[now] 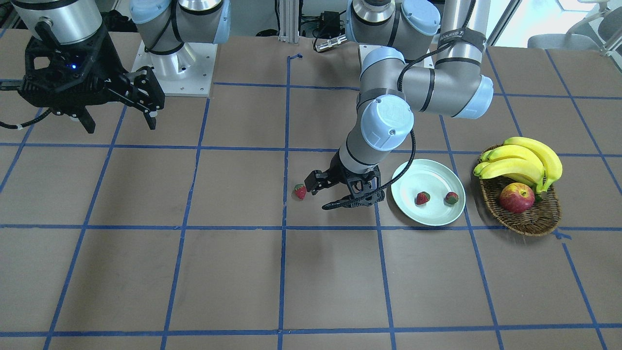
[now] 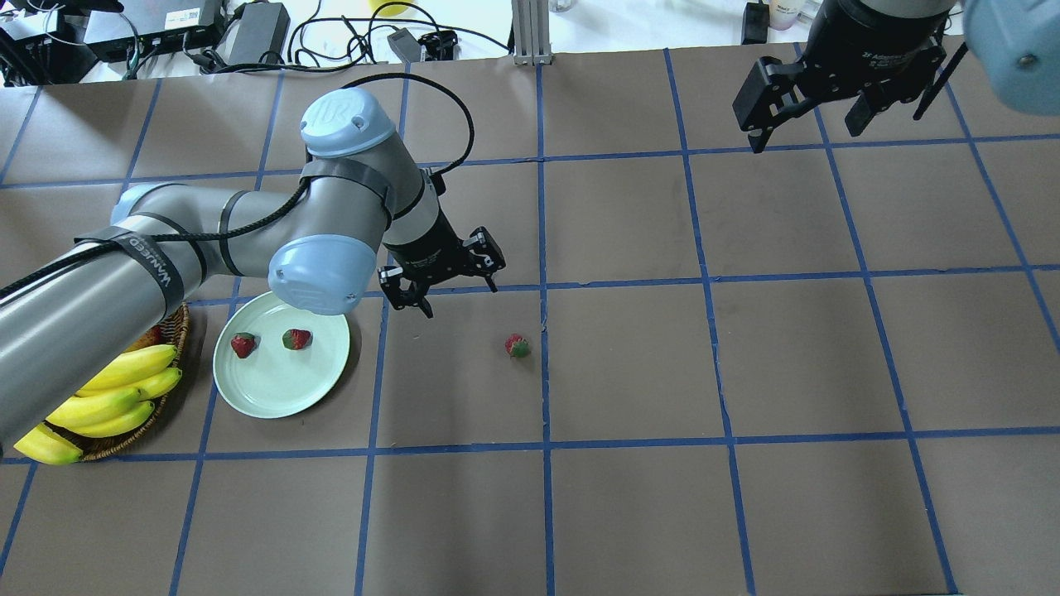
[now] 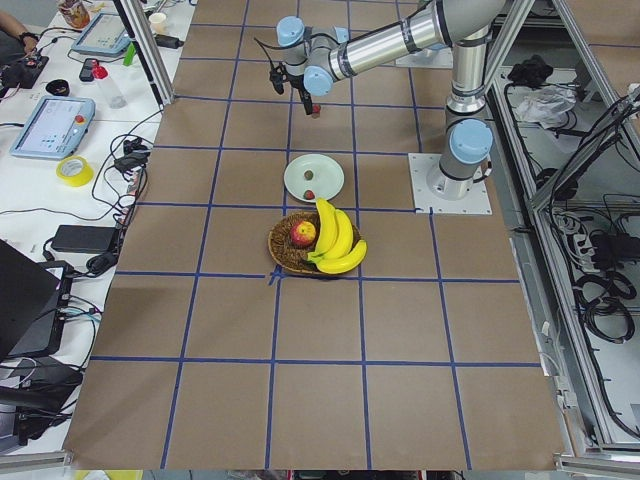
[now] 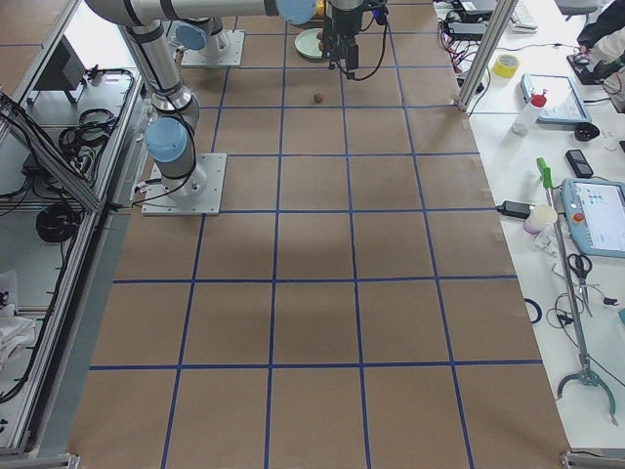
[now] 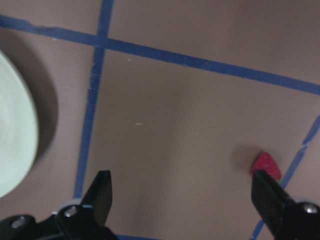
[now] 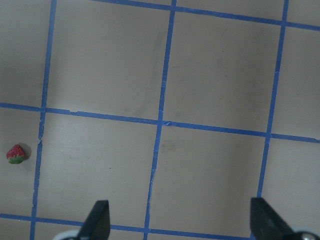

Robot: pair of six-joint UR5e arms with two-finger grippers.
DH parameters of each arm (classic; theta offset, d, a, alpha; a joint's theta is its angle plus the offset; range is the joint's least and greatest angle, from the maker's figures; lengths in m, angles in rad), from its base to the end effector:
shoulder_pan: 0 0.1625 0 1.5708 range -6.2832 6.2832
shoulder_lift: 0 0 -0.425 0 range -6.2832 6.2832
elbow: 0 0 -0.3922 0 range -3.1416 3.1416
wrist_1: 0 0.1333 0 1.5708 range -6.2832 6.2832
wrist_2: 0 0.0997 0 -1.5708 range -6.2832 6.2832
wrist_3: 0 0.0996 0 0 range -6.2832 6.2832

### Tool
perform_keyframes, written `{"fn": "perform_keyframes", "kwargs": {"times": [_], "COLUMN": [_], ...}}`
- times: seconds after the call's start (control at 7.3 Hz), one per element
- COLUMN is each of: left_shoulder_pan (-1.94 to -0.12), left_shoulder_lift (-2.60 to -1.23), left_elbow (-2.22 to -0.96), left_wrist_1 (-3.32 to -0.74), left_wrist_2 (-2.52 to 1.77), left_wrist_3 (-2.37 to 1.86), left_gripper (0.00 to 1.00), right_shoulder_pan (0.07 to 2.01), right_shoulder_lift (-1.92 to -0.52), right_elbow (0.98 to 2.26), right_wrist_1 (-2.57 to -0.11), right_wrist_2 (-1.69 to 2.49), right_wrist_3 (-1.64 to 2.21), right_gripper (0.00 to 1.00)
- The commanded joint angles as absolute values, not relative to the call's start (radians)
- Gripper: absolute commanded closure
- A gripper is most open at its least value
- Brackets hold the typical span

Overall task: Collect all strawberries into plate
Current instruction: 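Move the left gripper back to the last strawberry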

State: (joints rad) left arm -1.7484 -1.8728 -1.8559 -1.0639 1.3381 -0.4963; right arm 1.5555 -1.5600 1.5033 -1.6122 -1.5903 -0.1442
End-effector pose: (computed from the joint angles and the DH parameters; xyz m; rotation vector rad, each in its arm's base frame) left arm -0.2500 -0.5084 0.2464 0.4801 -2.9006 -0.2250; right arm 0.1236 -0.5071 0.5204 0.1989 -3.1044 0.1498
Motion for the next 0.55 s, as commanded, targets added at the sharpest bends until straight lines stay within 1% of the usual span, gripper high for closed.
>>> {"fn": "perform_keyframes", "kwargs": {"times": [0.0, 0.27, 0.41], "left_shoulder_pan": [-1.799, -1.818, -1.827], "left_shoulder_lift": [-1.936, -1.983, -1.994], "left_elbow": [-1.887, -1.888, -1.890], "left_wrist_1": [-0.974, -0.948, -0.948], "left_wrist_2": [1.272, 1.272, 1.279], "left_wrist_3": [-0.683, -0.693, -0.690], "left_gripper": [0.00, 0.00, 0.03], "right_shoulder_pan": [1.555, 1.555, 1.555], "right_shoulder_lift": [-1.560, -1.560, -1.560], "right_elbow": [1.503, 1.503, 1.503], "right_wrist_1": [-1.612, -1.612, -1.612], "right_wrist_2": [-1.591, -1.591, -1.591], "right_wrist_3": [-0.144, -0.144, -0.144], "right_gripper": [0.00, 0.00, 0.00]}}
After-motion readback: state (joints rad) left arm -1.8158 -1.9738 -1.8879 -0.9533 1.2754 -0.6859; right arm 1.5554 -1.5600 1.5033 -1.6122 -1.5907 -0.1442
